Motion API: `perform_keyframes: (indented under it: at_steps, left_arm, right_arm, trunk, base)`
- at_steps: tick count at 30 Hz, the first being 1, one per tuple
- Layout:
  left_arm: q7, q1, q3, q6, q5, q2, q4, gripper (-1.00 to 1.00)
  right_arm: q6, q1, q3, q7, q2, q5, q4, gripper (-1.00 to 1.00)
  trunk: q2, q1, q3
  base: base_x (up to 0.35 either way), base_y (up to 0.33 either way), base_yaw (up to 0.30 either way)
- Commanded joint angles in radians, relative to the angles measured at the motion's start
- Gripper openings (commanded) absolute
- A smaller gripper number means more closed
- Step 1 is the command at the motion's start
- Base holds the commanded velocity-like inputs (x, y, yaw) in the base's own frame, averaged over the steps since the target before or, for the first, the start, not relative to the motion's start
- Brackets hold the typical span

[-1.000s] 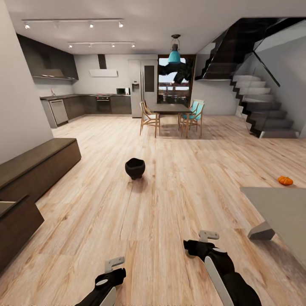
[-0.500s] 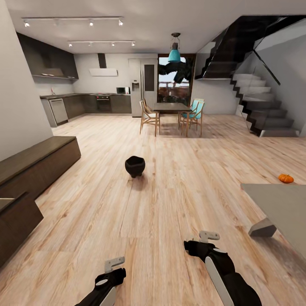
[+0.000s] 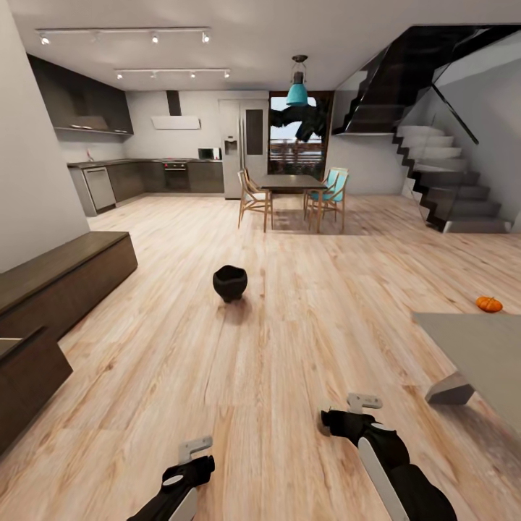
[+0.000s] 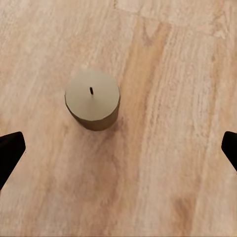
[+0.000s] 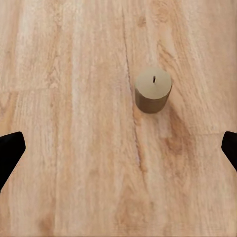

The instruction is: Place each of the two pumpkins and all three candles from the living room inside a cabinet in the living room (use any cabinet), then make sure every cabinet is closed, and position the cauldron so it is next to a table in the living room.

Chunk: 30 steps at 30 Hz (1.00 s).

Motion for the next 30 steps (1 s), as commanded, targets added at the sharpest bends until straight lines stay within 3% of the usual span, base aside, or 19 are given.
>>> perform_keyframes:
  at_steps: [1, 20, 30]
  left_arm:
    - [0.009, -0.001, -0.008, 0.004, 0.006, 0.001, -0.003, 1.0]
    - [0.009, -0.001, -0.009, 0.003, 0.004, 0.001, 0.0, 1.0]
    - [0.01, -0.001, -0.012, -0.026, 0.006, 0.001, -0.01, 1.0]
  right_arm:
    - [0.002, -0.001, 0.003, -0.01, -0.001, -0.01, -0.001, 1.0]
    - [0.002, -0.001, 0.003, -0.01, -0.001, -0.008, -0.001, 1.0]
    - [0.002, -0.001, 0.002, -0.01, -0.001, -0.01, -0.001, 1.0]
  trunk:
    - [0.0, 0.0, -0.001]
    - [0.0, 0.0, -0.001]
    - [0.0, 0.0, -0.001]
  base:
    - [0.201, 0.09, 0.0]
    - [0.24, 0.151, 0.0]
    - [0.037, 0.01, 0.0]
